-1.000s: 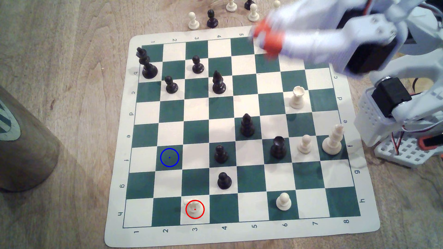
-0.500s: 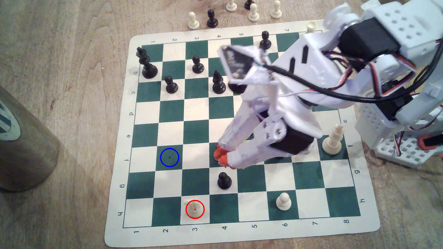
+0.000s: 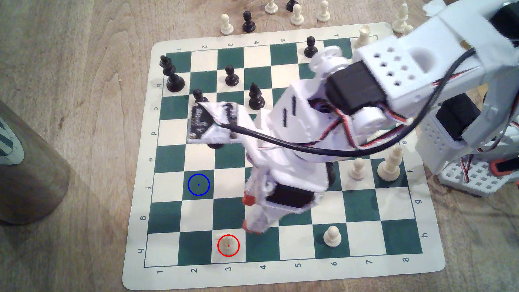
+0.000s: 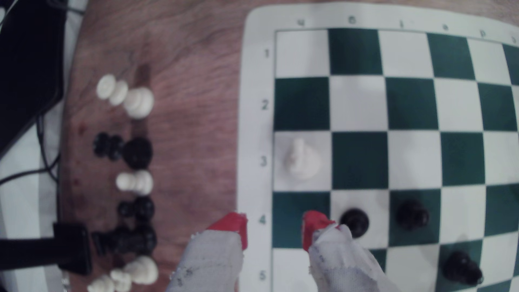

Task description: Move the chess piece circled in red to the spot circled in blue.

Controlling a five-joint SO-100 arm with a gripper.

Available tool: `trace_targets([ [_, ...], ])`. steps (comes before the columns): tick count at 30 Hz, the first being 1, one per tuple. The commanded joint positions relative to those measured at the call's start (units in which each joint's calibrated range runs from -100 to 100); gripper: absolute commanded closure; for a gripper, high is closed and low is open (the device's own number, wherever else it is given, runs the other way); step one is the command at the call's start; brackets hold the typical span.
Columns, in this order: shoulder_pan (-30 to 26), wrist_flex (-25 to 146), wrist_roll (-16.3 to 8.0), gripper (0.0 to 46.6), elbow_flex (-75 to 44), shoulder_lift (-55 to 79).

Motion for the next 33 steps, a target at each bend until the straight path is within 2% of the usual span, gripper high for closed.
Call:
trace_targets([
  [1, 0.5, -0.9, -0.4, 36.5, -7.3, 2.3],
  [7, 1.9, -1.7, 0.0, 36.2, -8.2, 6.7],
  [10, 2.4, -2.4, 0.2, 30.1, -8.2, 9.0],
  [16, 2.8, -2.9, 0.8, 29.8, -8.2, 12.3],
  [20, 2.6, -3.7, 0.4, 26.0, -8.0, 13.1],
  [33, 1.9, -7.7, -0.4, 25.3, -8.0, 18.6],
])
